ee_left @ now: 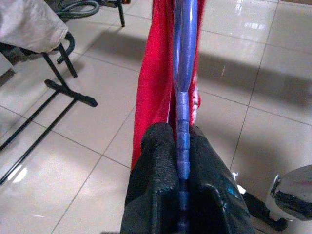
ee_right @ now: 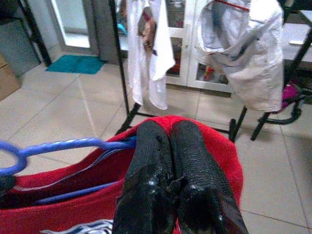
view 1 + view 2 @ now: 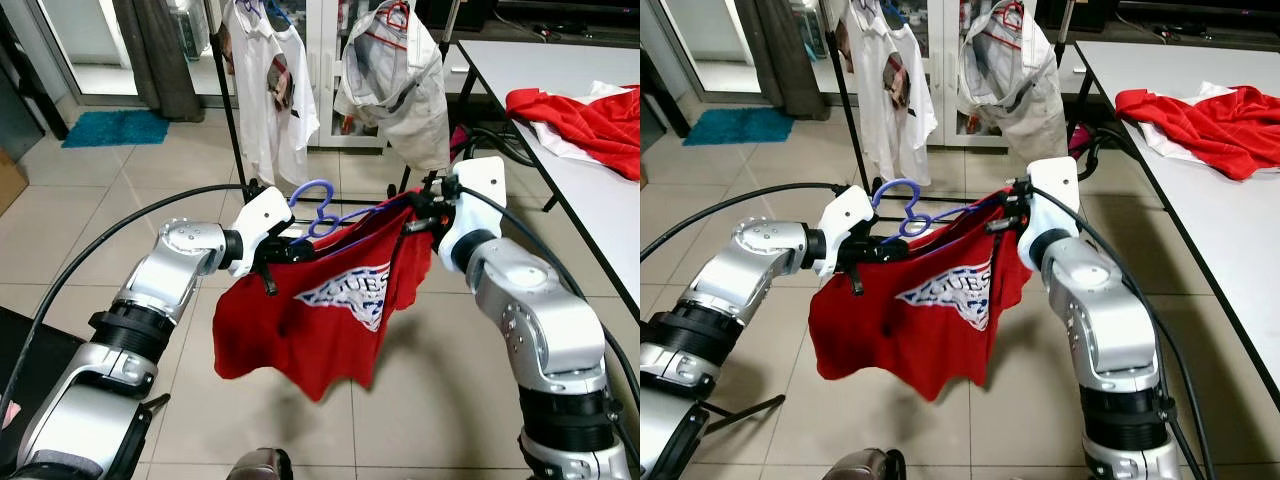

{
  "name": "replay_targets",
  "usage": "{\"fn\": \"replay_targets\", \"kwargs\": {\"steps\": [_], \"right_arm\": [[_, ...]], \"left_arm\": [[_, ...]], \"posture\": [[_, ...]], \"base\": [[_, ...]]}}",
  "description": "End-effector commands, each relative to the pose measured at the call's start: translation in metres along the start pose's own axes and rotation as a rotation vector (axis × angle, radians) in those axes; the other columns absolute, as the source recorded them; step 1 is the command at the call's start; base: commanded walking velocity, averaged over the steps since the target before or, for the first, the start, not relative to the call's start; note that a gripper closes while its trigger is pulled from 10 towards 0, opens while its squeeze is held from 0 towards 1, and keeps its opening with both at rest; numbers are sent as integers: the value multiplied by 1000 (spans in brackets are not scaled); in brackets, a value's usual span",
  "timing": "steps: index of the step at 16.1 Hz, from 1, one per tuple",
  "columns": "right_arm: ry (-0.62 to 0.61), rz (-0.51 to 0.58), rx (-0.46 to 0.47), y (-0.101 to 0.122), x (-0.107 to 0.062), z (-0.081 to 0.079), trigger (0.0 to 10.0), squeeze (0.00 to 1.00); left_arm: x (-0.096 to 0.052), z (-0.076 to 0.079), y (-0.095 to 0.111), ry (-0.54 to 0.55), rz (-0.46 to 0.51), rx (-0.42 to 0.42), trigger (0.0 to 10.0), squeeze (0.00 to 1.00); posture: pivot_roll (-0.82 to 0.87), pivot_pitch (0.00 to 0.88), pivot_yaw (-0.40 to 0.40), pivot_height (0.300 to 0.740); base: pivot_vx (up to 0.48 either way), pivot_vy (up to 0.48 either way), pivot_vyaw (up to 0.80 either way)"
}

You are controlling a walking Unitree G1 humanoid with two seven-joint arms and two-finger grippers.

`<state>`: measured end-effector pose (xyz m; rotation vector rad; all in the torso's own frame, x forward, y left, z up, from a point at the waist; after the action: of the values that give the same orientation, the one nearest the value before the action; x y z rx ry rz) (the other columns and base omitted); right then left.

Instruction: Hang hanger

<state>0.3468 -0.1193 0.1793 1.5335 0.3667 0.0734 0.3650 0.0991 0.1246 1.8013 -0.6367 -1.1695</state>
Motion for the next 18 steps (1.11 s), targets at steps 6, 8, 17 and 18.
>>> {"fn": "replay_targets", "kwargs": {"steps": [6,8,17,18], "right_arm": [[106,7,-44,3,-3,-22,10000,0],[107,-9,-55,-1,-3,-22,10000,0],[221,-63,-78,-13,-10,-32,10000,1000],[243,-71,-88,-15,-11,-34,10000,1000]], "left_arm": [[6,3,9,-38,17,46,0,0],[6,2,10,-34,21,46,0,0],[2,-9,12,7,25,42,0,0],[1,-10,15,7,42,45,0,0]], "posture": [[36,1,38,740],[36,1,38,740],[37,9,40,740],[37,9,40,740]], "base": [[0,0,0],[0,0,0],[0,0,0],[0,0,0]]}}
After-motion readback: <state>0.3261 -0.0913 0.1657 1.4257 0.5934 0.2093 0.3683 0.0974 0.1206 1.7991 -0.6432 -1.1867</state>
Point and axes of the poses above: a point about 5 cm out from each wrist's last joint towards the gripper, its own x axis pointing out of the wrist towards the gripper, its own y axis along the axis of the wrist's last joint, z = x × y, the point moved 5 cm from there along x, pointing out of the wrist towards the gripper, and after that the axes turned 3 degrees about x, right-handed, at the moved point
